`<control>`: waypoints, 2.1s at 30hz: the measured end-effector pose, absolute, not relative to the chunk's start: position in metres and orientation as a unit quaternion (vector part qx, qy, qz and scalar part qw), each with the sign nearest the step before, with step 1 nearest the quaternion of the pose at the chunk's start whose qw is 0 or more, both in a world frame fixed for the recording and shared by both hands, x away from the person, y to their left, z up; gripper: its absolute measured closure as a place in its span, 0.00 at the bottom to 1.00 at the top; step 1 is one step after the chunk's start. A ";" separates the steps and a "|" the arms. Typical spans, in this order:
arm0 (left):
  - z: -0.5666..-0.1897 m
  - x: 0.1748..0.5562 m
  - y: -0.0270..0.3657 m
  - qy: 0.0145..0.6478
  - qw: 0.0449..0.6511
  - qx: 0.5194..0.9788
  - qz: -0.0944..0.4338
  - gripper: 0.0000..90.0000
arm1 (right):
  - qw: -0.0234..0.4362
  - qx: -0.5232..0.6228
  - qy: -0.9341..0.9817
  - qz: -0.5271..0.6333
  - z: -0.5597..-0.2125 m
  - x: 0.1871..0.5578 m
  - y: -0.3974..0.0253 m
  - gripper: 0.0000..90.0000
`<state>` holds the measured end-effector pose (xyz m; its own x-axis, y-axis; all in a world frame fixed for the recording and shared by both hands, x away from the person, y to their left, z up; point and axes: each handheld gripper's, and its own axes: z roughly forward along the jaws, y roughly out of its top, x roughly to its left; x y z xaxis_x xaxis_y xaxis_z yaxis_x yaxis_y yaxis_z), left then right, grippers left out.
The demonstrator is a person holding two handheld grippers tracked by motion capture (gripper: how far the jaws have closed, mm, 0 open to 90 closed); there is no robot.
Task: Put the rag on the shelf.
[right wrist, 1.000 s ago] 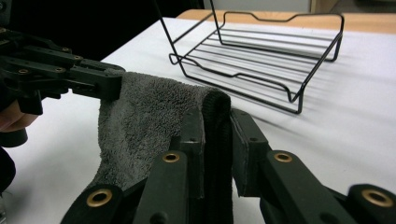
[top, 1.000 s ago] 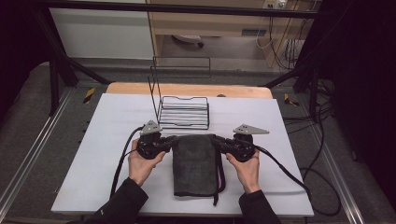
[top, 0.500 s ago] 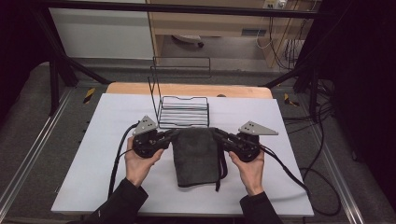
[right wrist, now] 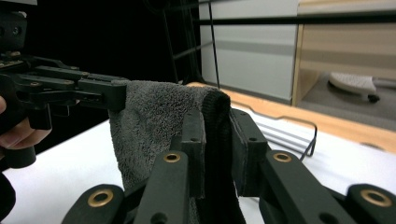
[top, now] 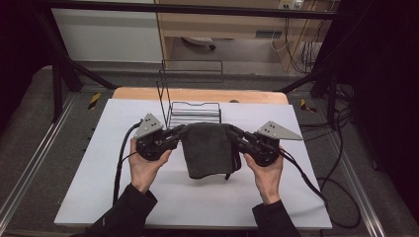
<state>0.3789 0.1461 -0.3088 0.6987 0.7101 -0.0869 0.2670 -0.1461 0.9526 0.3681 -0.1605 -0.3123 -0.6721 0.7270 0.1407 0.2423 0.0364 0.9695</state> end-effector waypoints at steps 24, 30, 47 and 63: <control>-0.258 0.384 0.155 0.319 0.618 0.673 0.251 0.89 | 0.256 0.322 0.635 0.654 -0.270 0.373 -0.145 0.87; -0.246 0.388 0.156 0.316 0.632 0.658 0.260 0.89 | 0.272 0.318 0.617 0.666 -0.260 0.377 -0.143 0.87; -0.209 0.401 0.169 0.308 0.652 0.630 0.289 0.89 | 0.300 0.299 0.600 0.678 -0.224 0.392 -0.125 0.87; -0.172 0.417 0.179 0.304 0.671 0.603 0.307 0.89 | 0.323 0.285 0.588 0.685 -0.182 0.410 -0.110 0.88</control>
